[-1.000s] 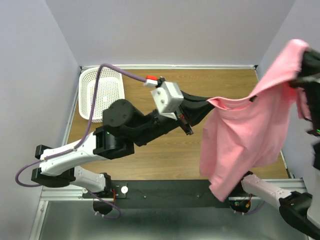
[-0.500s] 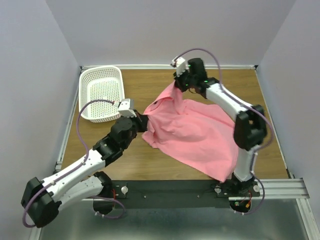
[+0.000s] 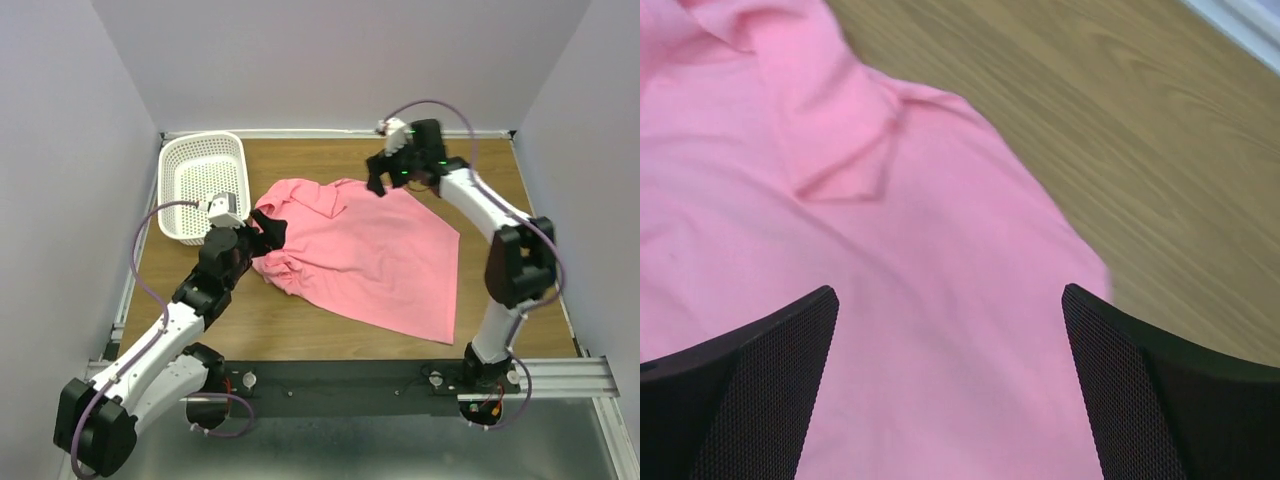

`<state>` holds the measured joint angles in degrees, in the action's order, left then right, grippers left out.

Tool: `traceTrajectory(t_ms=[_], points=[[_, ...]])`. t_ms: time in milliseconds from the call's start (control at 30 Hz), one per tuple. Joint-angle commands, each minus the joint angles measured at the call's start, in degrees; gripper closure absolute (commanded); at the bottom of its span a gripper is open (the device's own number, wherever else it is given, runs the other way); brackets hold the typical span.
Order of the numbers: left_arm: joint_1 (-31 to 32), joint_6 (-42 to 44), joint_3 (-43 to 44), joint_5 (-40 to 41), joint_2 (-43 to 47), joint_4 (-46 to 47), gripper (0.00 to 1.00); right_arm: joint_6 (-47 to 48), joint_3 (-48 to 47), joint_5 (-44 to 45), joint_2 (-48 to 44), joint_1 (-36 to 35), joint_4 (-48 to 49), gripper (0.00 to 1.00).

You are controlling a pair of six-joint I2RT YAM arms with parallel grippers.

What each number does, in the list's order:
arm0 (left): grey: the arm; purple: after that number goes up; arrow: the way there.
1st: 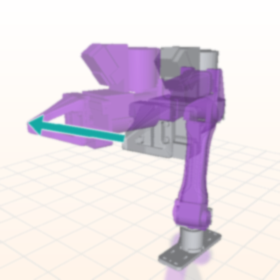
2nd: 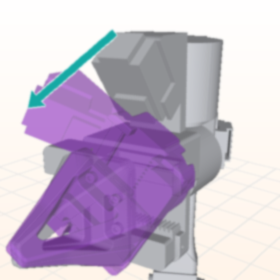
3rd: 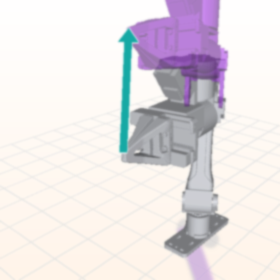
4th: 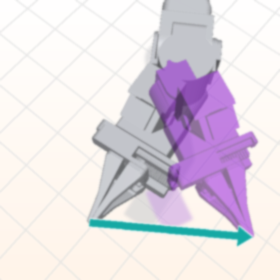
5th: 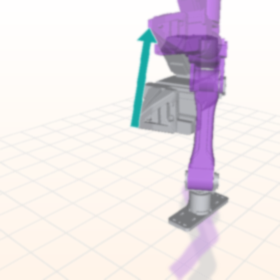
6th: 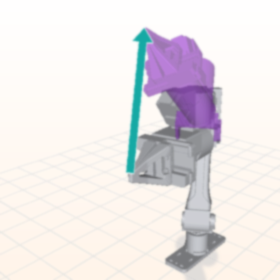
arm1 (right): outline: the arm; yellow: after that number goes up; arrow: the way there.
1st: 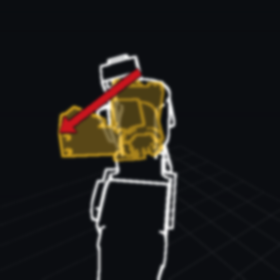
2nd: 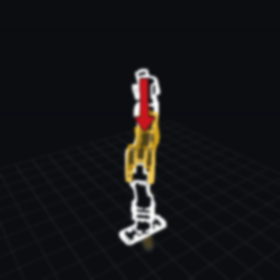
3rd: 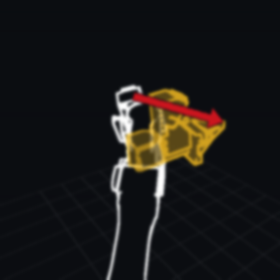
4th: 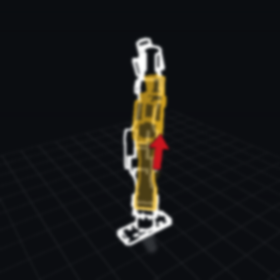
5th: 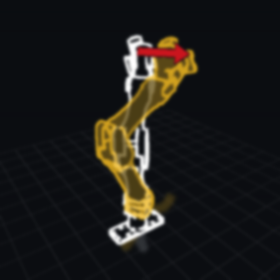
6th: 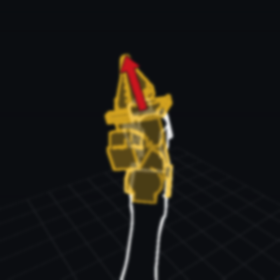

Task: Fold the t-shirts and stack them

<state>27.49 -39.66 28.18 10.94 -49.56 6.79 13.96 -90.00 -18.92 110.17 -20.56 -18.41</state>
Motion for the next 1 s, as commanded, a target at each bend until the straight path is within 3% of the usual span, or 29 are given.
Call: traceTrajectory(t_ms=[0, 133, 167, 267, 567, 700, 733, 767, 833, 867, 967], points=[[-0.24, 4.94, 3.19, -4.16, 5.33, 0.68, 0.11, 7.48, 11.84, -5.25, -11.89, 8.94, -3.64, 0.00], [-0.41, 6.96, 2.49, -7.95, 9.29, -2.11, 0.13, 5.75, 21.78, -7.18, -16.83, 20.27, -4.87, 0.02], [-0.41, 7.40, 2.58, -7.43, 10.00, -3.26, 0.13, 5.21, 23.71, -8.23, -16.74, 26.73, -5.14, 0.04], [-0.41, 7.49, 1.61, -6.20, 14.30, -5.55, 0.12, 4.33, 25.57, -11.14, -14.29, 33.89, -5.14, 0.10], [-0.50, 2.92, -3.13, -7.60, 23.89, -6.70, 0.12, -2.08, 20.13, -17.99, -0.40, 35.59, -5.14, 0.20], [-0.50, 2.83, -2.70, -8.13, 25.83, -8.10, 0.12, -4.29, 18.54, -22.12, 3.21, 35.41, -5.93, 0.40], [-0.50, 2.92, -2.35, -8.13, 26.18, -8.28, 0.12, -3.85, 18.28, -22.74, 3.56, 35.15, -6.37, 0.47], [-0.50, 3.18, -2.17, -8.13, 26.27, -8.37, 0.12, -3.07, 17.84, -23.09, 3.47, 34.36, -7.68, 0.65], [-0.50, 3.80, -1.38, -8.48, 26.01, -8.63, 0.12, -0.87, 18.45, -24.84, 2.17, 33.05, -9.18, 0.78], [-0.50, 3.80, -1.12, -8.65, 25.92, -8.81, 0.12, -0.16, 18.45, -25.55, 1.46, 33.04, -9.71, 0.78], [-0.50, 4.77, 0.11, -8.92, 25.57, -9.51, 0.12, 3.00, 20.20, -25.56, -3.89, 30.41, -10.94, 0.95]])
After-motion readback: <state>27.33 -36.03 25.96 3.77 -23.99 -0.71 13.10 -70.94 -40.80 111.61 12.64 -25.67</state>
